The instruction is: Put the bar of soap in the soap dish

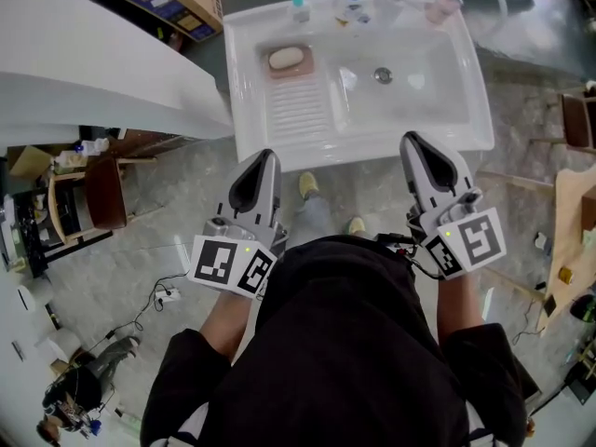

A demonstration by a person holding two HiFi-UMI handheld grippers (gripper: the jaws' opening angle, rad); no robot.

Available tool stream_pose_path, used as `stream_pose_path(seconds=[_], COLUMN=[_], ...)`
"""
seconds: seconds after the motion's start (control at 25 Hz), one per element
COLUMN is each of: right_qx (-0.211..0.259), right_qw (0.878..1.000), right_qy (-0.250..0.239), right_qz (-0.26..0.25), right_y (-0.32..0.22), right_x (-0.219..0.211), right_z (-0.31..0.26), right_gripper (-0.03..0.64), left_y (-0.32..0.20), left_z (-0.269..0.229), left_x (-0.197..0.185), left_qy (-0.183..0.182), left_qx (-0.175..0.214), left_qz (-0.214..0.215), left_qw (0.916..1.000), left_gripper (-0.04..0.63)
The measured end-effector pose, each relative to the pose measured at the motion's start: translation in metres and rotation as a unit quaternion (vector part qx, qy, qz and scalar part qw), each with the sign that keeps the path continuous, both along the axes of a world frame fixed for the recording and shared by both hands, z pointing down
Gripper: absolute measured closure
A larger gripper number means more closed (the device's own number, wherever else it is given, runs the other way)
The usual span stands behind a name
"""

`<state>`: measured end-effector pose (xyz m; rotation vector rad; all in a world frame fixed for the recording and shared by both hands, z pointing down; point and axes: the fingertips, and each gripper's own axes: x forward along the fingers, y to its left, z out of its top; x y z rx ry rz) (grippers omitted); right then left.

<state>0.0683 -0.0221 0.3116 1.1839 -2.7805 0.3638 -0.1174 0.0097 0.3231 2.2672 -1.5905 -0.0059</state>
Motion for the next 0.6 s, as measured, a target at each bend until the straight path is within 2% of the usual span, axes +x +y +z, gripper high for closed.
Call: stream_pose_path(seconds=[0.28, 0.6], right_qx=[0.010, 0.018], right_qw=[1.000, 0.999], right_qy=[-0.008, -0.016], right_qz=[0.000, -0.022], right_y=[0.064, 0.141], right_x=[0.044, 0.096], right_z=[-0.001, 0.002], right_gripper=[0.592, 0.592], left_y=[0.062, 0.149], left_z=[-0.003, -0.006], left_x=[0.044, 0.097], left_qy=[-0.007, -0.009], left_qx=[0.009, 0.019], left_qz=[-0.006, -0.031], left_qw=[0.9999, 0.9993], left_gripper=[0.588, 0.588])
